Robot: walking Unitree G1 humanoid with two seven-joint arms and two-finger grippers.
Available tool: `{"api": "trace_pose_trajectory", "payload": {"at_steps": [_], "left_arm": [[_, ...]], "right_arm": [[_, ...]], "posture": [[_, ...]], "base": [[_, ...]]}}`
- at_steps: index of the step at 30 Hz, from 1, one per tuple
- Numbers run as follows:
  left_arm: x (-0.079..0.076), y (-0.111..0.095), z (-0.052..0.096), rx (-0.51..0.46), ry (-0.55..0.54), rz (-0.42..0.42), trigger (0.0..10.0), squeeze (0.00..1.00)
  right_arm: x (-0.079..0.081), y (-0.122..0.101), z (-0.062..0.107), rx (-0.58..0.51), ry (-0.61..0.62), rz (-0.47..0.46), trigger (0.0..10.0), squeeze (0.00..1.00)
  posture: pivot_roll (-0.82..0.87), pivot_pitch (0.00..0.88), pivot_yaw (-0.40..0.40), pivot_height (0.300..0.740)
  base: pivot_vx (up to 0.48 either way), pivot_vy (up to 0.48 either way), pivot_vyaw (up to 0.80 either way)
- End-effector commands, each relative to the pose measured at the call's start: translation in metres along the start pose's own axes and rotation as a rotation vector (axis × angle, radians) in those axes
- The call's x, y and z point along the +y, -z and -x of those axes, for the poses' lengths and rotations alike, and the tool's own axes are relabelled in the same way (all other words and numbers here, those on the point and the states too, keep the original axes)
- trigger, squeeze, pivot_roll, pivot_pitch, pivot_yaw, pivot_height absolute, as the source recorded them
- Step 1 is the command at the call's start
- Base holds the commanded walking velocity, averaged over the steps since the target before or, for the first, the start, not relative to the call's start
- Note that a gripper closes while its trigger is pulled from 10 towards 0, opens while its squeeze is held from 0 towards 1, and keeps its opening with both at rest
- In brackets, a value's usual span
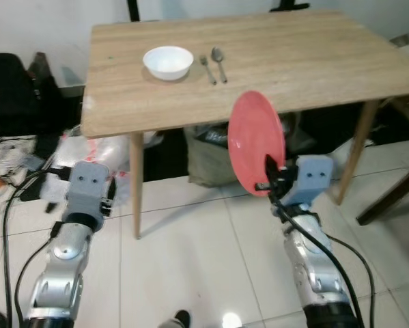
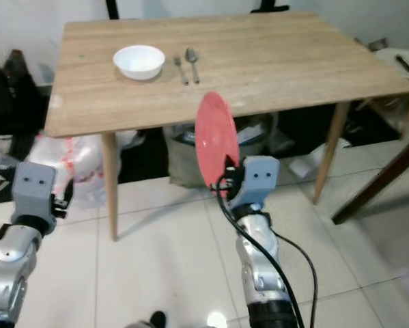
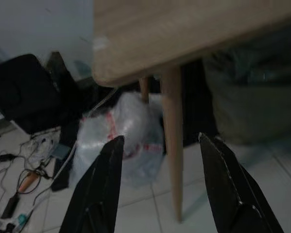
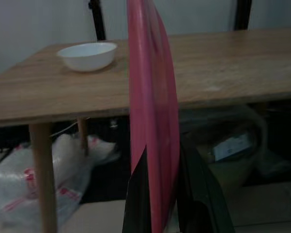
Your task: Setting the table
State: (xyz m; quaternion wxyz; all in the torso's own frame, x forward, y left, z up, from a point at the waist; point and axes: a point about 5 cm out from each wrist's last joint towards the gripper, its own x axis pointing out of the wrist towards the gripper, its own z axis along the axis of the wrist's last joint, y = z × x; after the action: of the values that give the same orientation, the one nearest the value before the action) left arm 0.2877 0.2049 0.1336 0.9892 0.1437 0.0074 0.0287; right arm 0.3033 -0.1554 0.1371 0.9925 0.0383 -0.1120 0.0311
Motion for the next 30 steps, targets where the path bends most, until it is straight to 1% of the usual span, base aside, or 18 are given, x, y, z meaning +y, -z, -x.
{"api": "trace_pose_trajectory", "payload": {"at_steps": [1,5,8,9,11,12,16,19,22,30], "left_arm": [[0.006,0.005,0.003,0.028,-0.019,-0.005,10.0,0.00],[0.006,0.004,0.002,0.024,-0.025,-0.005,10.0,0.00],[0.007,0.001,0.001,0.012,-0.035,-0.007,10.0,0.00],[0.007,0.001,0.001,0.012,-0.035,-0.007,10.0,0.00],[0.008,-0.005,-0.002,-0.011,-0.049,-0.018,10.0,0.00],[0.008,-0.006,-0.003,-0.015,-0.051,-0.018,10.0,0.00],[0.007,-0.011,-0.006,-0.039,-0.043,-0.035,10.0,0.00],[0.007,-0.012,-0.006,-0.046,-0.040,-0.038,10.0,0.00],[0.007,-0.015,-0.007,-0.057,-0.039,-0.041,10.0,0.00],[0.005,-0.017,-0.007,-0.071,-0.032,-0.054,10.0,0.00]], "right_arm": [[0.008,0.001,0.000,0.001,-0.016,-0.021,10.0,0.00],[0.007,0.000,-0.002,-0.003,-0.004,-0.029,10.0,0.00],[0.006,-0.003,-0.004,-0.014,0.026,-0.074,10.0,0.00],[0.006,-0.003,-0.004,-0.014,0.026,-0.074,10.0,0.00],[0.006,-0.012,-0.007,-0.051,0.044,-0.150,10.0,0.00],[0.007,-0.014,-0.008,-0.057,0.048,-0.162,10.0,0.00],[0.007,-0.022,-0.011,-0.091,0.051,-0.174,10.0,0.00],[0.007,-0.024,-0.011,-0.098,0.054,-0.176,10.0,0.00],[0.006,-0.027,-0.013,-0.109,0.057,-0.204,10.0,0.00],[0.012,-0.030,-0.015,-0.109,0.017,-0.254,10.0,0.00]], "posture": [[-0.05,0.025,0.039,0.740],[-0.05,0.025,0.040,0.740],[-0.05,0.024,0.039,0.740],[-0.05,0.024,0.039,0.740],[-0.05,0.024,0.041,0.740],[-0.05,0.024,0.041,0.740],[-0.05,0.024,0.041,0.740],[-0.05,0.024,0.041,0.740],[-0.05,0.025,0.044,0.740],[-0.04,0.023,0.044,0.740]], "base": [[0.000,0.000,0.74],[0.000,0.000,0.72],[0.000,0.000,0.00],[0.000,0.000,0.00],[0.437,0.000,0.00],[0.472,0.000,0.00],[0.472,0.000,0.00],[0.472,0.000,0.00],[0.472,0.000,0.00],[0.475,0.000,-0.77]]}}
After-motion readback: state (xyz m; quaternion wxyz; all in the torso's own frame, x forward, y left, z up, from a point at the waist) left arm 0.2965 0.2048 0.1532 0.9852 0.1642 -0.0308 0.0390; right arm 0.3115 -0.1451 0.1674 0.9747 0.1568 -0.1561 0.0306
